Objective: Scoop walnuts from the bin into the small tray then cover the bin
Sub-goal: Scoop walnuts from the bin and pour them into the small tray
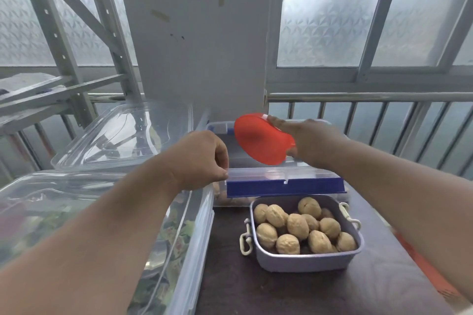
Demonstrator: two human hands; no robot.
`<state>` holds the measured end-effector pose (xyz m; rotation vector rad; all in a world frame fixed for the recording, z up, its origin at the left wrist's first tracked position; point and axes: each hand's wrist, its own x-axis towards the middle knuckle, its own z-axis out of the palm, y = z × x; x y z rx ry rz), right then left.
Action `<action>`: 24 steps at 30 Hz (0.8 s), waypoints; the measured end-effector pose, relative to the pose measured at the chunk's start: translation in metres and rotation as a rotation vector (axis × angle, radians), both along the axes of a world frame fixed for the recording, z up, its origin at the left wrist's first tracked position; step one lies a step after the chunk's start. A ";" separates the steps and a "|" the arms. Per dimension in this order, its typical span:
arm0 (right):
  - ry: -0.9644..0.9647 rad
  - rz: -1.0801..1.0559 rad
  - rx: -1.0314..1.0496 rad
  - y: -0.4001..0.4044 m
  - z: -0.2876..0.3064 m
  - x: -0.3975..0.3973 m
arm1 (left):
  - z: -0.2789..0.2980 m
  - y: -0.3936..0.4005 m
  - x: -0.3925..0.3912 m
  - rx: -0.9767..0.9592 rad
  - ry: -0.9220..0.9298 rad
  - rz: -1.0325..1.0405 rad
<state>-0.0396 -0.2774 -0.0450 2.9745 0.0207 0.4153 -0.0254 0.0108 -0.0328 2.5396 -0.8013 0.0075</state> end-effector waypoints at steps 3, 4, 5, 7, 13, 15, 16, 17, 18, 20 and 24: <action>0.084 0.032 0.062 0.007 -0.001 0.011 | 0.001 -0.001 -0.001 0.008 -0.008 0.010; 0.107 0.052 0.107 0.009 -0.001 0.014 | 0.001 -0.001 -0.001 0.014 -0.018 0.014; 0.139 0.083 0.168 0.011 -0.002 0.017 | 0.002 -0.001 -0.003 0.019 -0.031 0.018; 0.243 0.137 0.278 0.014 -0.002 0.019 | 0.003 -0.001 -0.005 0.027 -0.051 0.024; 0.419 0.176 0.316 0.023 0.018 0.020 | 0.004 0.000 -0.007 0.016 -0.052 0.035; 0.491 0.161 0.318 0.025 0.031 0.017 | 0.003 0.000 -0.007 0.018 -0.052 0.035; 0.529 0.157 0.311 0.026 0.037 0.016 | 0.003 0.000 -0.007 0.020 -0.051 0.035; 0.566 0.159 0.305 0.028 0.042 0.015 | 0.004 0.000 -0.007 0.022 -0.051 0.034; 0.597 0.162 0.305 0.029 0.046 0.014 | 0.004 0.000 -0.007 0.024 -0.052 0.034; 0.637 0.157 0.328 0.030 0.051 0.014 | 0.004 0.000 -0.007 0.027 -0.050 0.036; 0.628 0.098 0.378 0.026 0.045 0.019 | 0.004 -0.001 -0.007 0.034 -0.057 0.038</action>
